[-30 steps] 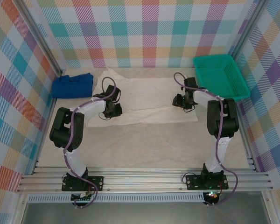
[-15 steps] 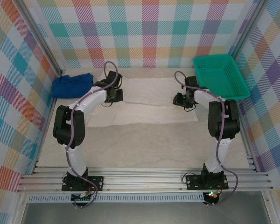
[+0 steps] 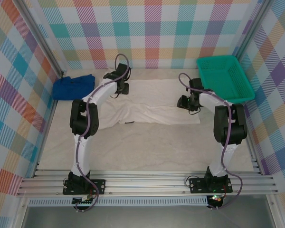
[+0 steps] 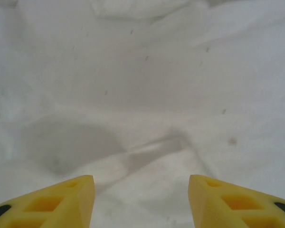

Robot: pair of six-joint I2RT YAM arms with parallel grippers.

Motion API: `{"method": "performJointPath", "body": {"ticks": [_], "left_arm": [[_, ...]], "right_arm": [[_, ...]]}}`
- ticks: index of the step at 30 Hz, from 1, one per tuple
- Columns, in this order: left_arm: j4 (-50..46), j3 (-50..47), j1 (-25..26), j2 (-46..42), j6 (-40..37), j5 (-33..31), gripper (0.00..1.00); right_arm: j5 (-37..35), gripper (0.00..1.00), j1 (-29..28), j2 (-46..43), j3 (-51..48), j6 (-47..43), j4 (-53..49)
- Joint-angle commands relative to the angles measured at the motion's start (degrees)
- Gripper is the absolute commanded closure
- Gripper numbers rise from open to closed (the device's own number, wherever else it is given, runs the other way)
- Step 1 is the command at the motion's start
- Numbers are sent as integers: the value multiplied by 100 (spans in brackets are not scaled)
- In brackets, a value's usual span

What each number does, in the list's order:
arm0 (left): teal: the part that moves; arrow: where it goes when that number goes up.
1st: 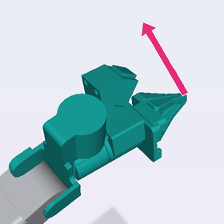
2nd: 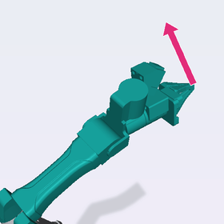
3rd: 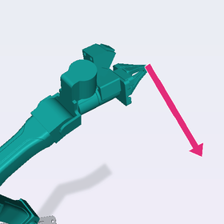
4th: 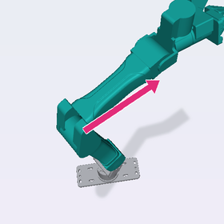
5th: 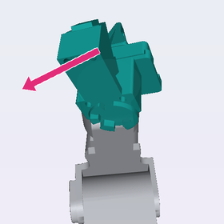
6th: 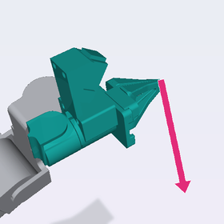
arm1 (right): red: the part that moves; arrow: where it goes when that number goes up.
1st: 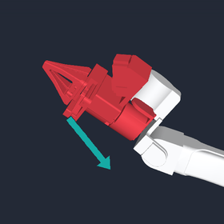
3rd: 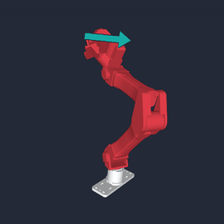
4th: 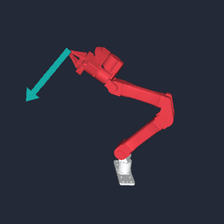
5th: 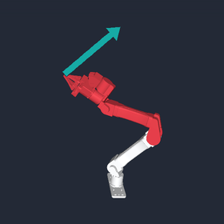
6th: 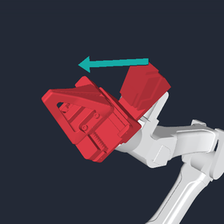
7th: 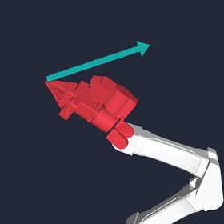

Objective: Fold the inside-out t-shirt

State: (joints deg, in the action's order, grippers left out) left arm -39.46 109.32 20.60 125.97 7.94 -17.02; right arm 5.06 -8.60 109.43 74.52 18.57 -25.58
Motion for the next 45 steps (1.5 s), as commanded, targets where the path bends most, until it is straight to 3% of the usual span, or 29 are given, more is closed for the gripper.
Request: {"method": "performJointPath", "body": {"ticks": [1, 7, 13, 22, 33, 37, 41, 45], "left_arm": [[12, -1270, -12, -1116, 385, -85, 45], [829, -3745, -210, -2316, 1045, 440, 45], [874, -4633, -542, -2473, 1261, 594, 45], [894, -5871, -609, -3082, 1558, 545, 45], [633, -5719, -733, -3290, 1565, -88, 45], [432, -5520, -716, -3547, 1502, -389, 45], [552, -5607, -526, -4175, 1498, -1, 44], [865, -5746, -362, -4349, 1631, 1286, 44]], "right_arm": [[-135, 58, 20, -207, -197, 24, -334], [-561, 58, 33, -99, -499, 77, -858], [-875, 58, 224, -92, -690, 193, -1364], [-1228, 57, 394, -295, -865, 89, -1608], [-1701, 57, 403, 60, -20, -263, -1882], [-1478, 56, 361, -187, -103, -360, -1738], [-856, 54, 315, -791, -621, -301, -1338], [-504, 54, 324, -1015, -1060, -76, -1302]]}}
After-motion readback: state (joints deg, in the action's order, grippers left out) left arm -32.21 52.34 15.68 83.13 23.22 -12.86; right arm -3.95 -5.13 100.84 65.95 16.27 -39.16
